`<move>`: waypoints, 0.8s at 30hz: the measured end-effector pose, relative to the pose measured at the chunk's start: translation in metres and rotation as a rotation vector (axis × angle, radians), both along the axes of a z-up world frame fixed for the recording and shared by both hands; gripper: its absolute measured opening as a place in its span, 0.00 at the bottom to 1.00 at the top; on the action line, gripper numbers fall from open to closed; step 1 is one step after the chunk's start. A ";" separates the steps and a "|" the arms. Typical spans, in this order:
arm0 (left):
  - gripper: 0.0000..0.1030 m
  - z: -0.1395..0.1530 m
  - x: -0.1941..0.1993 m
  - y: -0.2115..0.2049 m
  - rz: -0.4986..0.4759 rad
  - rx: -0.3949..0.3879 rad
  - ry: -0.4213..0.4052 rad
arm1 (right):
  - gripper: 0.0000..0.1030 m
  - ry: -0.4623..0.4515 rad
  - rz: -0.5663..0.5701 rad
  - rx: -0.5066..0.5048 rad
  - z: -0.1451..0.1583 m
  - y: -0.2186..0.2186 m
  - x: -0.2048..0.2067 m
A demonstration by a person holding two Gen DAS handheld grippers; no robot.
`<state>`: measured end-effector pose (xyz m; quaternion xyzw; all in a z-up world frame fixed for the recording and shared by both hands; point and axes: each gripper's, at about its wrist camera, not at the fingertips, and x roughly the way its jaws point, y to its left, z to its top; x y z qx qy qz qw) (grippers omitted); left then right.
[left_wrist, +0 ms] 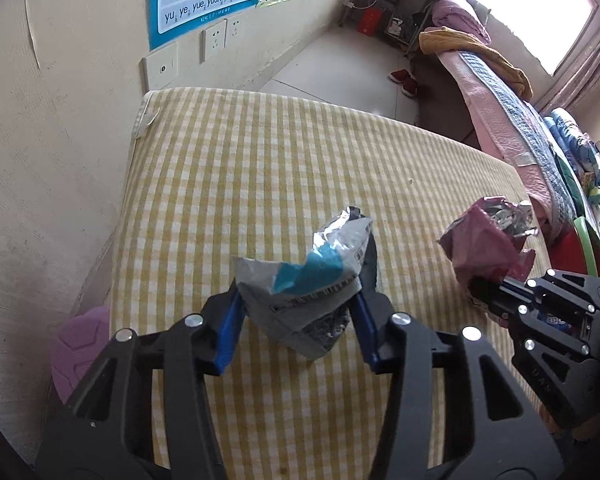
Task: Collect trash
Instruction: 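Grasp the teal-and-silver wrapper with the left tool while the right tool grasps the pink wrapper, then carry both wrappers over the red bucket and open both tools to drop them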
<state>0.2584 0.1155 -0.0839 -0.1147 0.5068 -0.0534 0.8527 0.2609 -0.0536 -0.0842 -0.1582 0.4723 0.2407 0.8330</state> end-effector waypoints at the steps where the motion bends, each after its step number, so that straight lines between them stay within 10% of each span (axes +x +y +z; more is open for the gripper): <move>1: 0.42 0.001 -0.002 0.001 0.002 0.004 0.000 | 0.03 0.002 -0.003 0.008 0.002 -0.002 -0.001; 24: 0.39 0.091 -0.100 -0.052 0.027 0.051 -0.097 | 0.03 -0.092 -0.141 0.192 0.113 -0.078 -0.090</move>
